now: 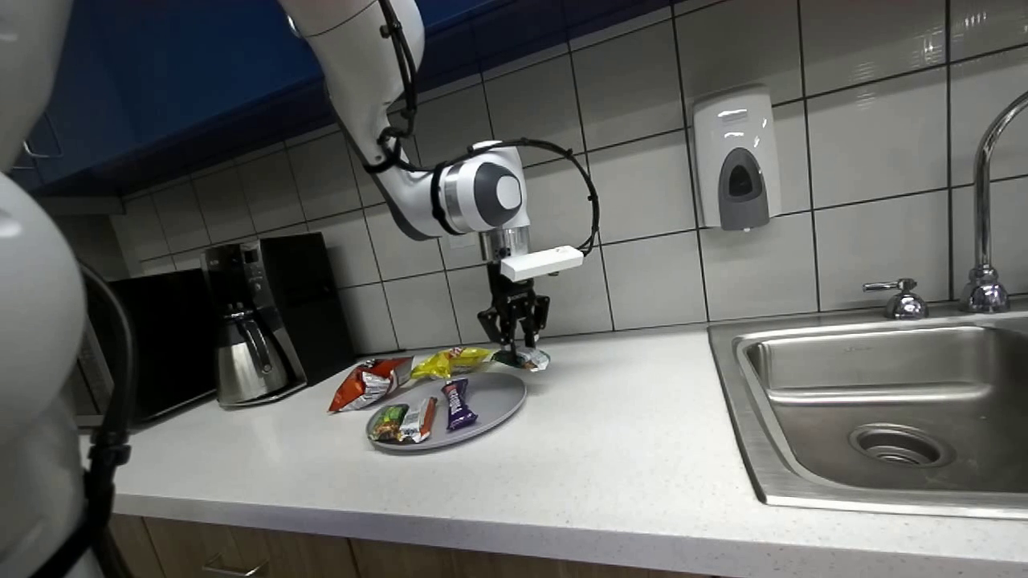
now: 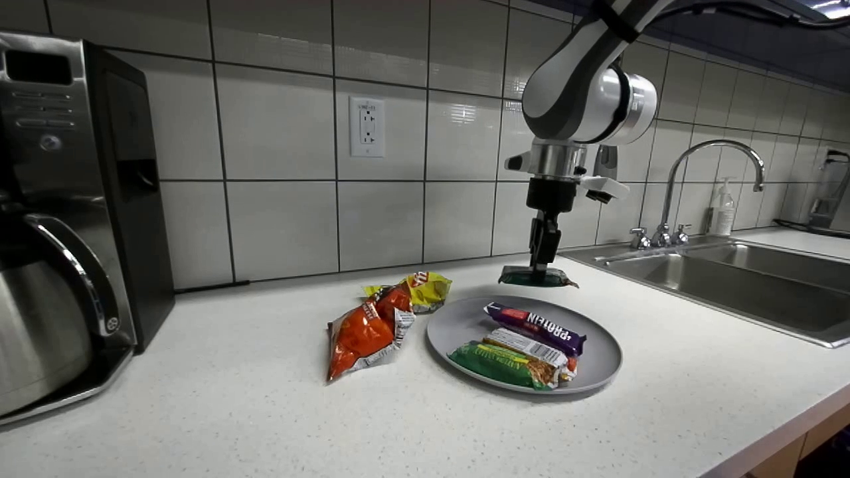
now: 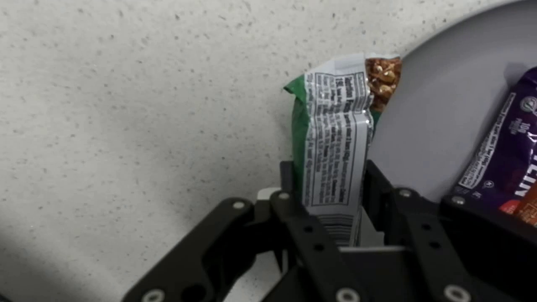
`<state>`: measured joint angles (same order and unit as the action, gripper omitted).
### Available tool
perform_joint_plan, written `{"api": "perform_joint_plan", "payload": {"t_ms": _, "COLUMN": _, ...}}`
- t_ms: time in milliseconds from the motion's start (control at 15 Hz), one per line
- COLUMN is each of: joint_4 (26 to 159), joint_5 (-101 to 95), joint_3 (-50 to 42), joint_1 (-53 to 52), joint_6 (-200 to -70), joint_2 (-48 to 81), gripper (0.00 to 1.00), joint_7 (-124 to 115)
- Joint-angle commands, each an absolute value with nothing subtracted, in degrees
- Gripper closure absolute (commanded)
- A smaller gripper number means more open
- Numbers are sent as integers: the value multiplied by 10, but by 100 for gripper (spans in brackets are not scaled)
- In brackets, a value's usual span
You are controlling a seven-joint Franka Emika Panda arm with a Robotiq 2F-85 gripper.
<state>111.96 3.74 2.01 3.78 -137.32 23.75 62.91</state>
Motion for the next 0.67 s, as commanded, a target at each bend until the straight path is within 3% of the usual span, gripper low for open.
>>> {"api": "perform_joint_plan", "payload": {"t_ms": 0, "joint_4": 1145, "joint_5": 26, "joint_3": 36, "joint_1": 31, "joint_6": -1379, "joint_2": 217, "gripper": 84, "joint_7": 592}}
{"api": "perform_joint_plan", "payload": {"t_ms": 600, "joint_4": 1187, "joint_5": 24, "joint_3": 54, "joint_1": 18, "joint_6": -1381, "joint_2": 215, "gripper": 84, "joint_7": 569}}
